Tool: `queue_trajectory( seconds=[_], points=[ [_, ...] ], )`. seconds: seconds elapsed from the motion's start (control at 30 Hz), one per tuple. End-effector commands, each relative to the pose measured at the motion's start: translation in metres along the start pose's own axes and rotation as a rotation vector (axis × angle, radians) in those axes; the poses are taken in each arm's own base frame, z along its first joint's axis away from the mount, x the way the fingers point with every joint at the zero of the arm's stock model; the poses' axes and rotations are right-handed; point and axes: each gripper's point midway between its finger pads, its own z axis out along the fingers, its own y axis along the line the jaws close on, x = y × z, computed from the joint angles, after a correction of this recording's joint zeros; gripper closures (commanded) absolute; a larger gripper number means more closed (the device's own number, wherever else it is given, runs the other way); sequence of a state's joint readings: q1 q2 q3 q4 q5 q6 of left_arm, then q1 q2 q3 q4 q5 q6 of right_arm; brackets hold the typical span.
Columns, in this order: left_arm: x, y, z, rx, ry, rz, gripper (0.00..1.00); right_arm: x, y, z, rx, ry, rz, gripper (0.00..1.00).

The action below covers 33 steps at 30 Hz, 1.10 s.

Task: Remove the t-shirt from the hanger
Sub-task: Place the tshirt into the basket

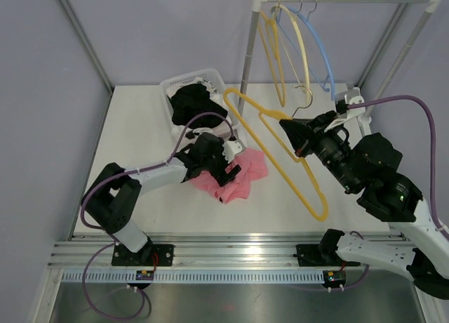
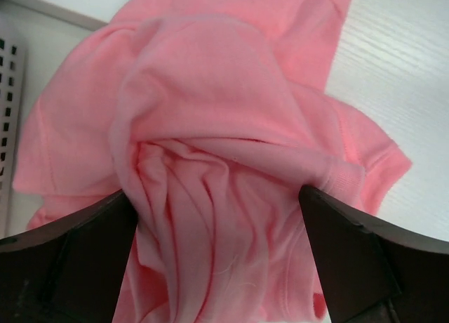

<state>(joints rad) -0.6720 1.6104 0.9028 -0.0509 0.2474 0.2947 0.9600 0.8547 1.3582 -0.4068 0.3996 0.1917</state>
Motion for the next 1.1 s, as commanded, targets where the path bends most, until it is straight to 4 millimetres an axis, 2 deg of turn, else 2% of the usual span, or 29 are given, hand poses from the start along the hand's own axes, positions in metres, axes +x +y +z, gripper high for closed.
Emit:
queue_trajectory(
  seconds=[0.0, 0.03, 0.23, 0.27, 0.3, 0.5, 0.57, 0.77, 0.83, 0.9, 0.93, 1.0, 1.03, 1.07],
  points=[
    [-0.013, -0.012, 0.0, 0.04, -0.058, 0.051, 0.01, -0.016, 0.007, 0.003, -0.024, -0.058, 0.038, 1.0],
    [-0.019, -0.011, 0.002, 0.027, -0.077, 0.062, 0.01, -0.015, 0.008, 0.004, -0.026, -0.053, 0.038, 1.0],
    [-0.002, 0.002, 0.017, -0.058, -0.039, 0.047, 0.01, -0.013, 0.011, 0.007, -0.034, -0.047, 0.039, 1.0],
    [0.006, 0.003, 0.022, -0.06, -0.009, 0.032, 0.01, -0.013, 0.012, 0.007, -0.039, -0.047, 0.041, 1.0],
    [0.003, 0.005, 0.026, -0.06, -0.003, 0.026, 0.01, -0.014, 0.012, 0.006, -0.042, -0.051, 0.042, 1.0],
    [0.03, 0.0, 0.047, -0.034, 0.096, 0.008, 0.01, -0.012, 0.011, 0.003, -0.05, -0.059, 0.043, 1.0],
    [0.031, 0.001, 0.049, -0.039, 0.116, 0.015, 0.02, -0.011, 0.011, 0.002, -0.054, -0.061, 0.043, 1.0],
    [0.049, -0.013, 0.063, 0.028, 0.213, 0.015, 0.11, -0.013, 0.011, -0.007, -0.075, -0.07, 0.051, 1.0],
    [0.055, -0.018, 0.066, 0.047, 0.243, 0.006, 0.21, -0.014, 0.011, -0.01, -0.078, -0.075, 0.057, 1.0],
    [0.052, -0.017, 0.065, 0.046, 0.234, 0.011, 0.3, -0.014, 0.01, -0.011, -0.08, -0.075, 0.06, 1.0],
    [0.051, -0.018, 0.065, 0.047, 0.229, 0.014, 0.42, -0.015, 0.01, -0.011, -0.079, -0.076, 0.061, 1.0],
    [0.046, -0.018, 0.061, 0.04, 0.197, 0.023, 0.53, -0.014, 0.011, -0.011, -0.083, -0.074, 0.062, 1.0],
    [0.044, -0.018, 0.059, 0.04, 0.184, 0.022, 0.66, -0.014, 0.011, -0.01, -0.081, -0.072, 0.059, 1.0],
    [0.037, -0.019, 0.055, 0.039, 0.159, 0.026, 0.72, -0.013, 0.011, -0.01, -0.081, -0.067, 0.058, 1.0]
  ],
)
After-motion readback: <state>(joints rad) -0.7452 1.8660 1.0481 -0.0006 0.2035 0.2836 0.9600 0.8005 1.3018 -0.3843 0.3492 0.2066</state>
